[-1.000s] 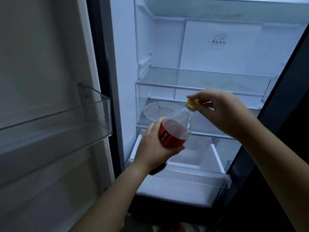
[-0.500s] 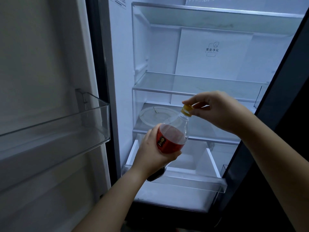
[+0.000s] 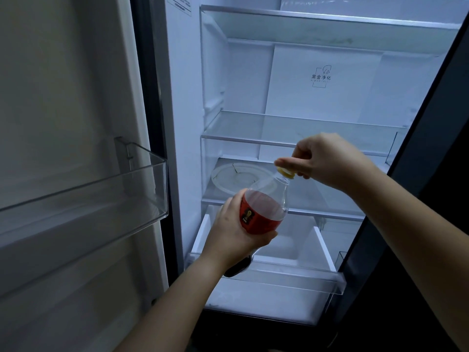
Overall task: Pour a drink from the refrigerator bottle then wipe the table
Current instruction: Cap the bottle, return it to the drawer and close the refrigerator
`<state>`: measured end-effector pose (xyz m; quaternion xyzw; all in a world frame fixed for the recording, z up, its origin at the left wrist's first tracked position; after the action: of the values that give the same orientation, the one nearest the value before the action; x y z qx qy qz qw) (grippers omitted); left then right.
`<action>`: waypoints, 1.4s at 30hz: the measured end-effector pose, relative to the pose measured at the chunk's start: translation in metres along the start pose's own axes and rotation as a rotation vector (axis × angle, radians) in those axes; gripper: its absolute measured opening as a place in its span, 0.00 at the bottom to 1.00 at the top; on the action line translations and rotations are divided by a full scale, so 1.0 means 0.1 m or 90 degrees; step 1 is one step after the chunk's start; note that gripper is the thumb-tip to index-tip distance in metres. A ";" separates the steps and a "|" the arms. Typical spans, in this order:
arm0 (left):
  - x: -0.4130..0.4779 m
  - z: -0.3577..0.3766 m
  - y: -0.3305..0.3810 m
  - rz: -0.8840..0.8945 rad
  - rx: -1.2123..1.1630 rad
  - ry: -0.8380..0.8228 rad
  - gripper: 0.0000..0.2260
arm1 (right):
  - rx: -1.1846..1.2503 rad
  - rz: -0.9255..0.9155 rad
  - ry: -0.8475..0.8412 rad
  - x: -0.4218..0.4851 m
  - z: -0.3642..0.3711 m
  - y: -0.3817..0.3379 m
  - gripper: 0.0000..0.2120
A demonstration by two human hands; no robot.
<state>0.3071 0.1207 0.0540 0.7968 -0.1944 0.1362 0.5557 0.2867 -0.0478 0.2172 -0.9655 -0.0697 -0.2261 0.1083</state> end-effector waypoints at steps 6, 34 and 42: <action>0.02 -0.06 -0.05 -0.009 -0.028 0.012 0.39 | 0.325 -0.045 -0.058 -0.07 -0.05 0.18 0.22; 0.01 -0.04 0.00 0.029 0.033 -0.004 0.39 | 0.551 -0.077 -0.133 -0.13 0.17 0.28 0.19; 0.00 -0.06 -0.02 0.034 0.048 -0.001 0.40 | 0.565 -0.040 -0.077 -0.16 0.18 0.22 0.16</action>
<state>0.3079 0.1265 0.0545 0.8120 -0.2108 0.1576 0.5209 0.2841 -0.0662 0.1901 -0.8348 -0.1954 -0.1205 0.5005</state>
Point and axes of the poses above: each hand's wrist, its own x-axis towards the middle knuckle, its own z-axis out of the palm, y = z × x, the point moved 2 cm from there along x, towards the middle knuckle, and after that the axes turned 4 degrees about y, right-handed, at the moved point
